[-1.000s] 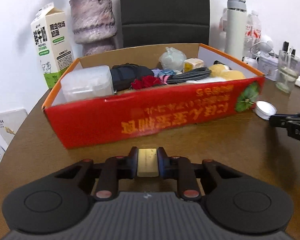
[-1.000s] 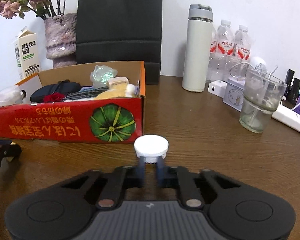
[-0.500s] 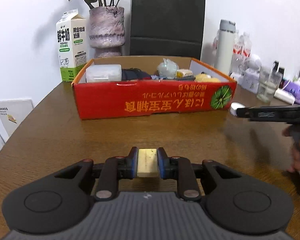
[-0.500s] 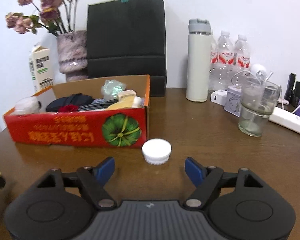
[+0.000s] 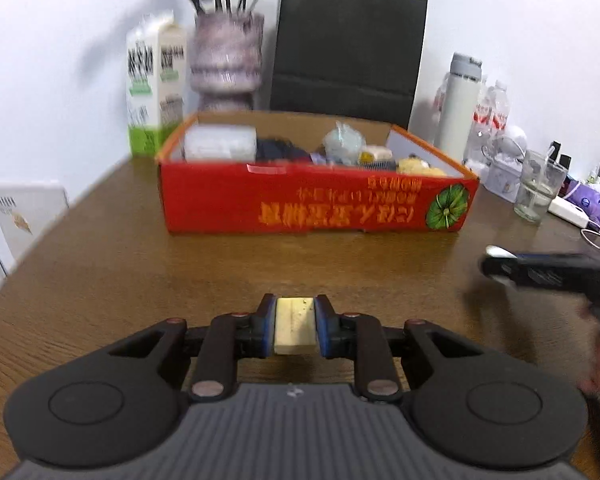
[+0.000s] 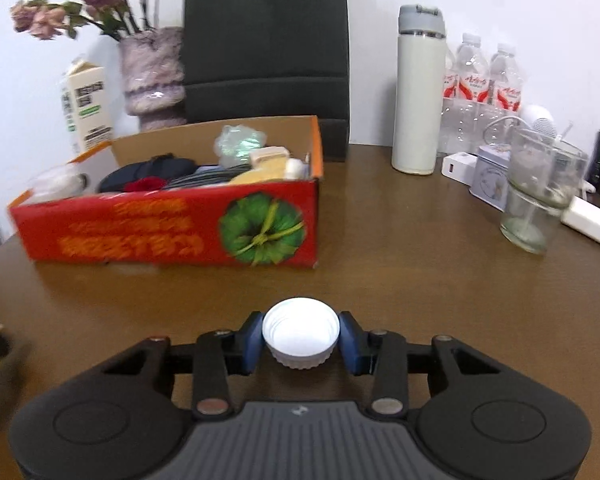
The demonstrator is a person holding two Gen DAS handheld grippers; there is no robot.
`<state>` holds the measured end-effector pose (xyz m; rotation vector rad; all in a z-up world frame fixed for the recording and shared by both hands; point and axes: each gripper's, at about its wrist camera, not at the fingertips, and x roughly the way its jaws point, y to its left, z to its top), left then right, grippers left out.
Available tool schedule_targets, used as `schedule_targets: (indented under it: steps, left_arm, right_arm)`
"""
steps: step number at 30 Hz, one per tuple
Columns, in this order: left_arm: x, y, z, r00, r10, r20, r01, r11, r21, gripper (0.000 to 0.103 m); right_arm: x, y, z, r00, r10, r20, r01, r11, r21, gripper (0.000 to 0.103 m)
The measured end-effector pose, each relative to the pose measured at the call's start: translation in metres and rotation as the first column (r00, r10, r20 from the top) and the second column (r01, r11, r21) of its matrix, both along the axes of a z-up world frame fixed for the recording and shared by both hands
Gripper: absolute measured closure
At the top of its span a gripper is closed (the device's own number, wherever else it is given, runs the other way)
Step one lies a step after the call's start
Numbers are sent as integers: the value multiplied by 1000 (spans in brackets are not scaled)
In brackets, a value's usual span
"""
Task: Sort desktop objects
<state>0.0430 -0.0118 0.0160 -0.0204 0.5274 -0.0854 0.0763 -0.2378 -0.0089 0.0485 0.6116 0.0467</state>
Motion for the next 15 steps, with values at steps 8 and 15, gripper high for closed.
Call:
schedule_targets:
  steps: [8,15]
  left_arm:
    - [-79,1,41,981,51,188,-48,999,-22,81]
    - [-155,-10,82,907,122,404,-124,992,-23,84]
  right_arm:
    - [-123,42,21,978,82,191,-99,992,82,64]
    - [-195,60,57,892,100,441,-133,990,45,64]
